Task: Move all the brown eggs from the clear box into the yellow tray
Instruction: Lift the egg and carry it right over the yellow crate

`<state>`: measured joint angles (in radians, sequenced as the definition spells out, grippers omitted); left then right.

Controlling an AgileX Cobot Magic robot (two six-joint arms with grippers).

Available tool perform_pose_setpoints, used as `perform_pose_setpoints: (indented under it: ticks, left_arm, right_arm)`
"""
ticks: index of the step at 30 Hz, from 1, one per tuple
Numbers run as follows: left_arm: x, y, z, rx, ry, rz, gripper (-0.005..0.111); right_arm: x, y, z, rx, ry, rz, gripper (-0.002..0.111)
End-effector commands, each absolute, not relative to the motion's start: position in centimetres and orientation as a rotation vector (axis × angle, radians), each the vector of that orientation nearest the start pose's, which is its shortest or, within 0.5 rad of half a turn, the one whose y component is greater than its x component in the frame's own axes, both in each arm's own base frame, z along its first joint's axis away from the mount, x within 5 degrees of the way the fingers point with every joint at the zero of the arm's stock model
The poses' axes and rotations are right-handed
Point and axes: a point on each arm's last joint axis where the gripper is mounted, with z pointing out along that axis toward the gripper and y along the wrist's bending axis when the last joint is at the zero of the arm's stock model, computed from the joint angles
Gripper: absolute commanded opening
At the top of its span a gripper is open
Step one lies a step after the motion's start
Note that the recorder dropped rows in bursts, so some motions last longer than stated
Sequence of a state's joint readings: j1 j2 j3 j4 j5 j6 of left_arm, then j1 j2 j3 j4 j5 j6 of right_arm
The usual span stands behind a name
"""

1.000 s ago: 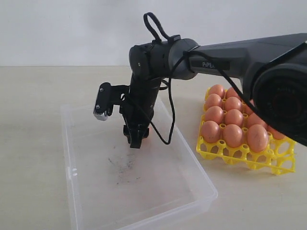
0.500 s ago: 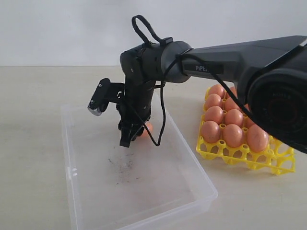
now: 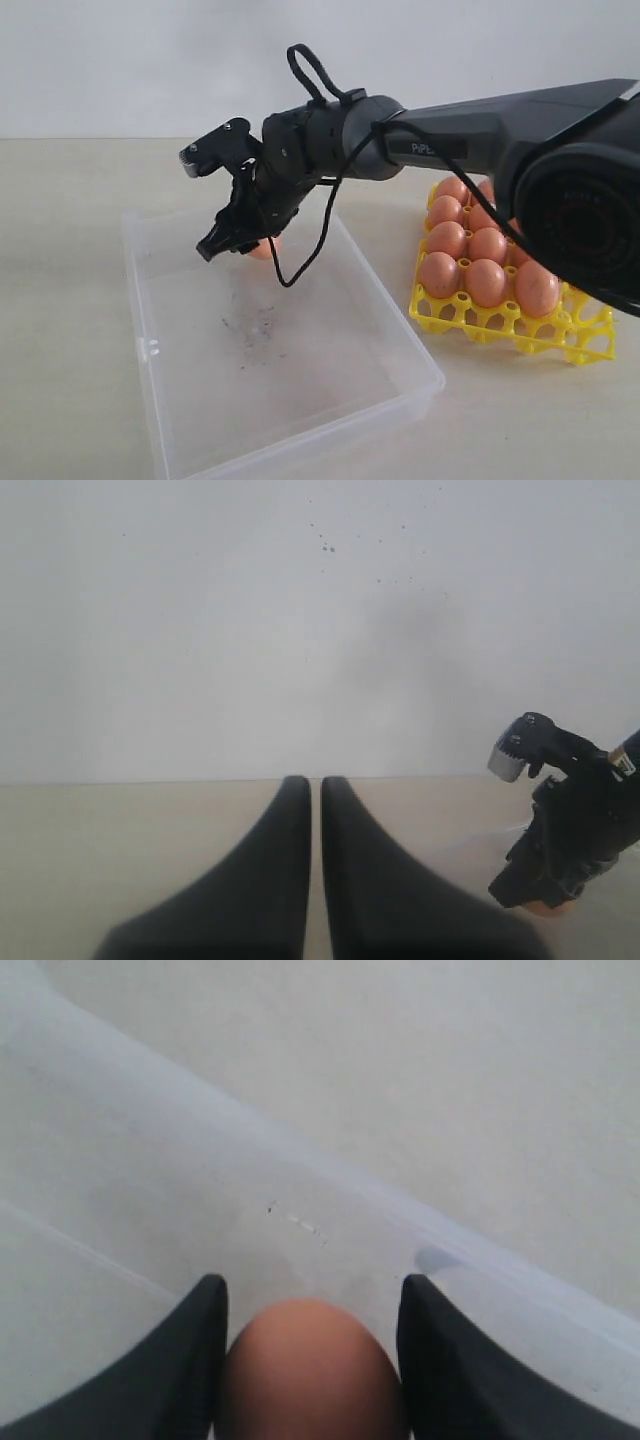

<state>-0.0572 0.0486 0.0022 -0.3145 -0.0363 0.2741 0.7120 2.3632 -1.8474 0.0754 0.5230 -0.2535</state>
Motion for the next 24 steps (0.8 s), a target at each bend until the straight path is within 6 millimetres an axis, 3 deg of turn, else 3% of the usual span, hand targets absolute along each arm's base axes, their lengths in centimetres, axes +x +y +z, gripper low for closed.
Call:
perform_pose_setpoints:
  ticks: [1,3,7,9,11,12,18,24]
  left_arm:
    - [6.1,-0.2,21.5,0.002,1.487,-0.069,0.004]
    - [6.1,-0.2,21.5,0.002,1.487,-0.069,0.004]
    - [6.1,-0.2,21.5,0.002,1.487,-0.069,0.004]
    - [6.1,-0.2,21.5,0.002,1.487,-0.069,0.004]
    - [6.1,-0.2,21.5,0.002,1.487,-0.069,0.004]
    - [6.1,-0.2,21.5,0.002,1.487,-0.069,0.004]
    - [6.1,-0.2,21.5,0.002,1.487,-0.069,0.004]
    - [6.1,-0.2,21.5,0.002,1.487,-0.069,0.004]
  right_arm:
    - [39.7,32.5,13.4,-0.918,2.236,0.344,0.000]
    - [39.2,31.1,13.5,-0.856,2.168,0.333,0.000]
    - [36.4,27.5,13.8,-0.651,1.893,0.331,0.000]
    - [34.2,25.5,13.1,-0.528,1.752,0.388,0.000]
    - [30.9,23.0,12.8,-0.420,1.488,0.496,0.000]
    - [29.9,22.2,11.7,-0.409,1.550,0.513,0.000]
    - [27.5,18.9,12.6,-0.296,1.623,0.466,0.000]
    - [24.6,12.7,12.8,-0.047,1.734,0.293,0.000]
